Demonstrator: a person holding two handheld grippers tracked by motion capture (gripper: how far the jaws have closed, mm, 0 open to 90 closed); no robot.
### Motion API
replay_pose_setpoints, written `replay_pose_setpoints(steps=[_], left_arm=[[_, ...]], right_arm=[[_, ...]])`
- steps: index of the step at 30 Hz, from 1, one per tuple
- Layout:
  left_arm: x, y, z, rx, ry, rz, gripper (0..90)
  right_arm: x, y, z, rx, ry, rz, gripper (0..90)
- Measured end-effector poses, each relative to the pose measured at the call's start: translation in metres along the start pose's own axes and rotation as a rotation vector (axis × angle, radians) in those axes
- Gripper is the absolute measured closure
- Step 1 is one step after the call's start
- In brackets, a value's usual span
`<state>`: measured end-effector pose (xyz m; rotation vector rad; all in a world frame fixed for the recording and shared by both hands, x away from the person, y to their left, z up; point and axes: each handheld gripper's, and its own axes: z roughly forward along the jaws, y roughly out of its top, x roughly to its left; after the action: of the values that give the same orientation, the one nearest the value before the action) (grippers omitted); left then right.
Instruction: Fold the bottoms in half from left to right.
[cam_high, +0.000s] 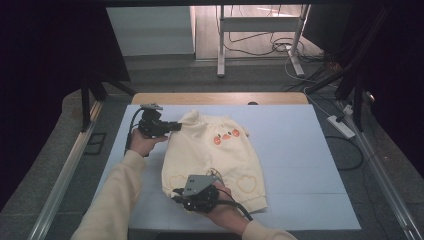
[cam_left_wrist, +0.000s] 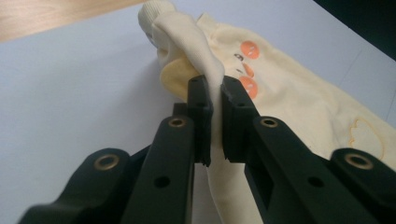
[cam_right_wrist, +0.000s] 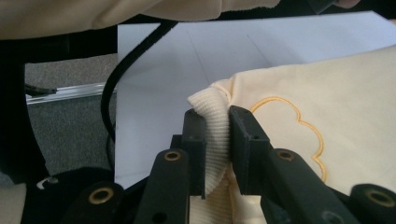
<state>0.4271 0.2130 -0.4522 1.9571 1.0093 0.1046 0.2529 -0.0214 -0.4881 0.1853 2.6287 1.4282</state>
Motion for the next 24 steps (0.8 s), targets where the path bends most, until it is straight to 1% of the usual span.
replay_pose_setpoints(steps=[2, 3, 4, 6, 10, 12, 16, 21, 24], left_arm=[[0.001, 0.003, -0.009, -0.010, 0.009, 0.001, 82.8], [0.001, 0.004, -0.012, -0.013, 0.012, 0.003, 82.8], [0.001, 0.006, -0.017, -0.018, 0.016, 0.006, 82.8], [0.001, 0.005, -0.021, -0.024, 0.016, 0.005, 82.8], [0.003, -0.001, -0.020, -0.014, 0.020, -0.004, 82.8], [0.004, -0.003, -0.018, -0.013, 0.019, -0.010, 82.8], [0.005, 0.000, -0.022, -0.024, 0.018, -0.014, 82.8], [0.002, 0.010, -0.035, -0.044, 0.029, 0.006, 82.8], [0.001, 0.011, -0.036, -0.033, 0.033, 0.009, 82.8]], right_arm=[[-0.001, 0.008, 0.000, -0.023, 0.005, 0.001, 76.5], [-0.001, 0.014, 0.000, -0.044, 0.013, 0.007, 76.5], [-0.001, 0.017, 0.000, -0.051, 0.018, 0.012, 76.5], [0.000, 0.023, 0.000, -0.061, 0.021, -0.005, 76.5], [-0.001, 0.024, 0.000, -0.054, 0.021, -0.008, 76.5], [-0.001, 0.020, 0.000, -0.048, 0.022, 0.004, 76.6], [-0.002, 0.019, 0.001, -0.047, 0.027, 0.009, 76.7], [0.000, 0.036, 0.003, -0.090, 0.032, -0.010, 76.7], [0.001, 0.045, 0.001, -0.104, 0.032, -0.022, 76.7]])
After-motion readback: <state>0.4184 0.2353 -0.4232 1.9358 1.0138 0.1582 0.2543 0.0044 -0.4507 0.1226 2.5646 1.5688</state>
